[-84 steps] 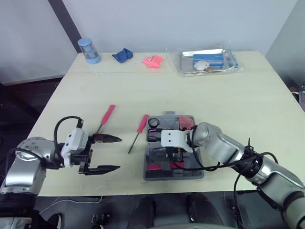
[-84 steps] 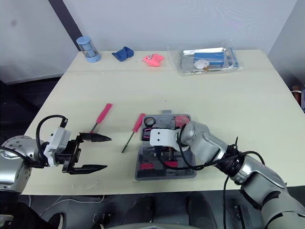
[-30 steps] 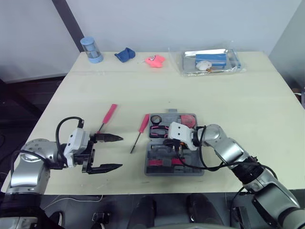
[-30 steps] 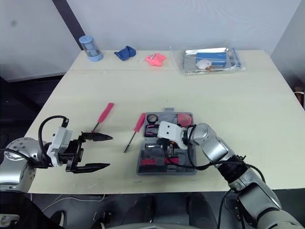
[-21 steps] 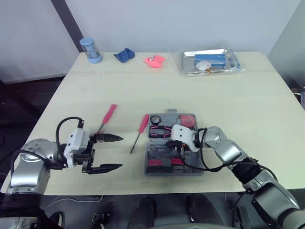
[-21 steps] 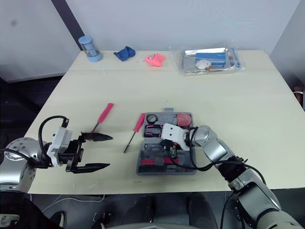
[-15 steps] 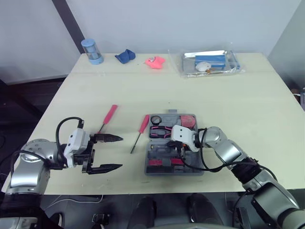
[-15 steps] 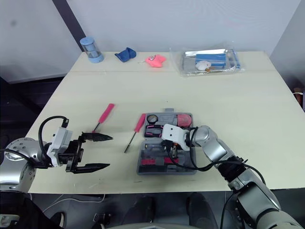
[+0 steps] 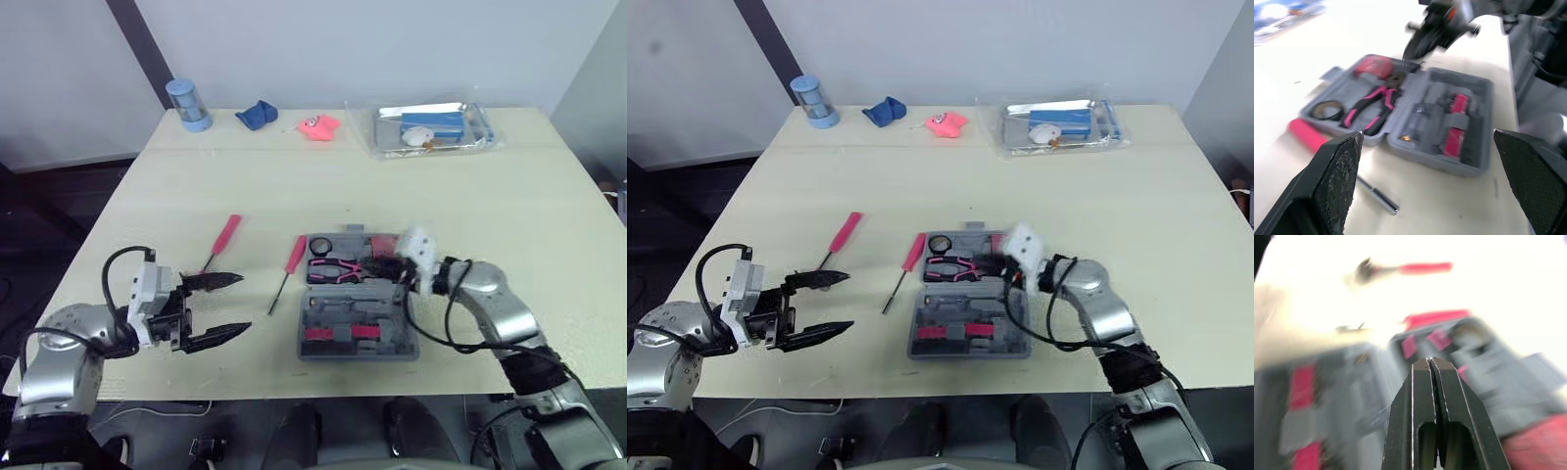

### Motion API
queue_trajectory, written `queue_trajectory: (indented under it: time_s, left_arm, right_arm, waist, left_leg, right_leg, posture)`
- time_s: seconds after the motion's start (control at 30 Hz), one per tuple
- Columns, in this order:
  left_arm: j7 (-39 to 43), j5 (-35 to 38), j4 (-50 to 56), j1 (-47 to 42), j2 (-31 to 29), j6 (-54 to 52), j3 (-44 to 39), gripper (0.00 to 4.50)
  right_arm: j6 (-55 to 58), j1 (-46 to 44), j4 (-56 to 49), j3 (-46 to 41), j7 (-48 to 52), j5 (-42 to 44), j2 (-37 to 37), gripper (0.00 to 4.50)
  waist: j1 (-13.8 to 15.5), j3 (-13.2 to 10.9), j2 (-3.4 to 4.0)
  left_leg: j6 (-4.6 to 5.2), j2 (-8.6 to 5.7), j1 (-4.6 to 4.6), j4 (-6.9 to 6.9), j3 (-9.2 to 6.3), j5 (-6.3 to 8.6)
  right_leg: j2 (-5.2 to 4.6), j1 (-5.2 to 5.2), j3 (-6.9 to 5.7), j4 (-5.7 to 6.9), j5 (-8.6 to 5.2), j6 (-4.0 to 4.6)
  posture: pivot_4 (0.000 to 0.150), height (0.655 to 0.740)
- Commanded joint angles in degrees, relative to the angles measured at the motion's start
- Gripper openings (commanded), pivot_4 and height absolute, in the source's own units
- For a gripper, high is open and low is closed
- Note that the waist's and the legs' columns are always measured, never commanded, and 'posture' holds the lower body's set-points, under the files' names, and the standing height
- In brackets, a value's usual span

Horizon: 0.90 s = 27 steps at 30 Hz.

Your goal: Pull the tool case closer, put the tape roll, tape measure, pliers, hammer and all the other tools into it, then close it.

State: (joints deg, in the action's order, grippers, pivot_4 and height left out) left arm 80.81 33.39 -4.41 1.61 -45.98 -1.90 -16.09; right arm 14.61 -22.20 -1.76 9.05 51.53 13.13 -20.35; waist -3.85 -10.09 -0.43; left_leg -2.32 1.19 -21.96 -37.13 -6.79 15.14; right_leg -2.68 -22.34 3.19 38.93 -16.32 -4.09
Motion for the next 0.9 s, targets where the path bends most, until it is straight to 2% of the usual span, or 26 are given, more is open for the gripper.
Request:
queue_trajectory:
  time_s: [0.03,0.17,0.4,0.43,0.5,0.57,0.6,0.7,0.73,0.9]
  left_arm:
    - [-3.07,1.81,0.82,1.66,0.95,-1.26,-3.83,4.5]
    - [-10.01,1.69,-1.87,4.79,4.54,-1.49,-8.48,4.5]
    - [-16.26,0.27,-5.44,9.97,8.45,0.59,-13.35,4.5]
    - [-16.78,-0.25,-6.27,10.86,8.78,1.27,-13.84,4.5]
    - [-17.73,-0.59,-7.85,12.59,9.54,2.33,-14.98,4.5]
    - [-18.3,-1.01,-9.24,13.84,9.92,3.27,-15.82,4.5]
    - [-18.42,-1.15,-10.03,14.28,9.95,3.7,-16.17,4.5]
    - [-18.05,-1.74,-13.36,14.61,9.76,5.64,-16.82,4.5]
    - [-18.0,-1.73,-13.94,14.58,9.81,5.99,-16.95,4.5]
    - [-17.96,-1.49,-14.53,14.56,10.07,6.85,-16.71,4.5]
  right_arm:
    - [1.93,2.79,-5.12,-7.01,-1.93,5.13,-1.88,0.03]
    - [-1.22,12.91,-5.06,-19.68,-3.12,8.53,-6.81,0.03]
    - [-7.04,29.65,-3.92,-32.12,-1.12,12.24,-9.78,0.03]
    - [-8.6,32.17,-2.95,-33.48,-0.41,12.15,-10.09,0.55]
    - [-10.12,36.57,-1.57,-36.66,1.02,13.84,-10.07,1.3]
    - [-12.11,39.3,0.54,-39.36,1.6,14.74,-10.07,2.4]
    - [-12.99,40.39,1.76,-40.59,1.96,15.15,-10.07,2.77]
    - [-15.39,43.01,5.17,-43.22,2.86,15.9,-10.2,4.28]
    - [-15.95,44.07,6.16,-43.93,3.47,16.21,-10.18,4.46]
    - [-17.63,45.23,8.41,-44.77,3.98,16.72,-10.26,4.46]
  waist:
    - [0.09,0.0,0.0]
    - [0.95,0.0,0.0]
    - [1.31,0.0,0.0]
    - [1.3,0.01,0.0]
    - [1.36,0.01,0.0]
    - [1.26,0.02,-0.02]
    - [1.35,0.03,-0.02]
    - [1.34,0.04,-0.04]
    - [1.37,0.04,-0.04]
    - [1.31,0.05,-0.04]
  left_leg:
    - [0.0,0.0,-0.01,0.0,0.01,0.0]
    - [0.0,-0.01,-0.02,0.02,0.02,0.0]
    - [0.01,-0.01,0.18,0.05,0.12,0.01]
    - [0.01,-0.01,0.18,0.05,0.15,0.01]
    - [0.01,-0.01,0.21,0.05,0.23,0.01]
    - [0.01,-0.02,0.21,0.05,0.26,0.01]
    - [0.01,-0.02,0.22,0.05,0.28,0.01]
    - [0.01,-0.02,0.24,0.05,0.29,0.01]
    - [0.01,-0.02,0.25,0.05,0.29,0.01]
    - [0.01,-0.02,0.26,0.05,0.32,0.01]
  right_leg:
    - [0.0,0.0,0.0,-0.02,0.0,0.0]
    - [-0.03,0.01,0.0,-0.08,0.0,0.0]
    - [-0.05,0.14,0.07,-0.04,-0.01,0.0]
    - [-0.04,0.15,0.1,-0.05,-0.01,0.0]
    - [-0.05,0.17,0.17,-0.06,-0.01,-0.01]
    - [-0.06,0.17,0.2,-0.09,-0.02,-0.02]
    - [-0.05,0.17,0.23,-0.09,-0.02,-0.02]
    - [-0.05,0.19,0.23,-0.09,-0.02,-0.02]
    - [-0.05,0.19,0.23,-0.09,-0.03,-0.02]
    - [-0.05,0.21,0.27,-0.1,-0.03,-0.02]
  posture:
    - [0.15,0.74]
    - [0.15,0.74]
    - [0.15,0.74]
    - [0.15,0.74]
    - [0.15,0.74]
    - [0.15,0.74]
    - [0.15,0.74]
    - [0.15,0.74]
    - [0.15,0.74]
    - [0.15,0.74]
